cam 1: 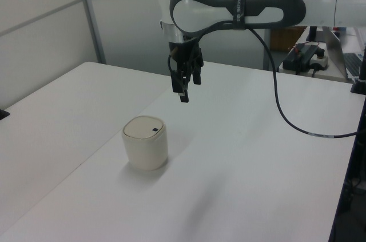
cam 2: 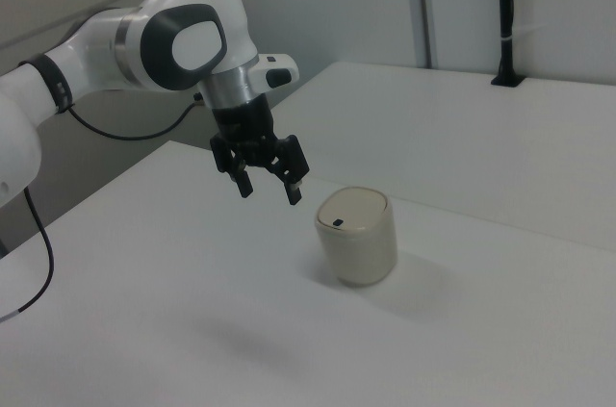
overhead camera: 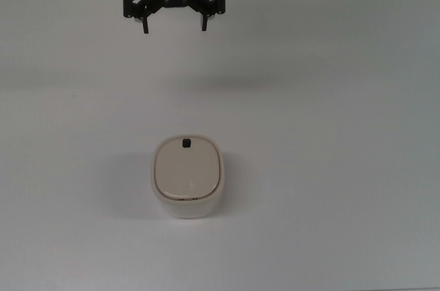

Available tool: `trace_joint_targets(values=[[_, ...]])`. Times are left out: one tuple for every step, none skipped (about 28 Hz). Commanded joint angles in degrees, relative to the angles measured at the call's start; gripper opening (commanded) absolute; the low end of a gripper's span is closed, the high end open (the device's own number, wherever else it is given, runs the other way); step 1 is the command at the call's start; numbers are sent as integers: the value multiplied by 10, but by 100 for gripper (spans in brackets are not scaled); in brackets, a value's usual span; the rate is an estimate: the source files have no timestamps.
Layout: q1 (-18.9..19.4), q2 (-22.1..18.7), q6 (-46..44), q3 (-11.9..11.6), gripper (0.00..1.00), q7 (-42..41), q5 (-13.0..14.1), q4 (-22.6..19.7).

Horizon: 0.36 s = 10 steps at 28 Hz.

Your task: Close the trash can

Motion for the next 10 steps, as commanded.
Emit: trace_joint_targets(values=[[3,-7,-15,-12,100,9,6,2],[3,-7,-15,-13,100,9,6,2],[2,-7,-15,-13,100,9,6,2],[2,-7,-15,-14,100,9,6,2],[2,-7,-15,-14,100,8,6,2],[2,-7,-15,-17,100,8,6,2],[2,-7,-15,-18,100,7,6,2],[2,-6,-15,-18,100,7,6,2],[2,-6,-15,-18,100,6,6,2],[2,-6,-15,-18,100,6,6,2]])
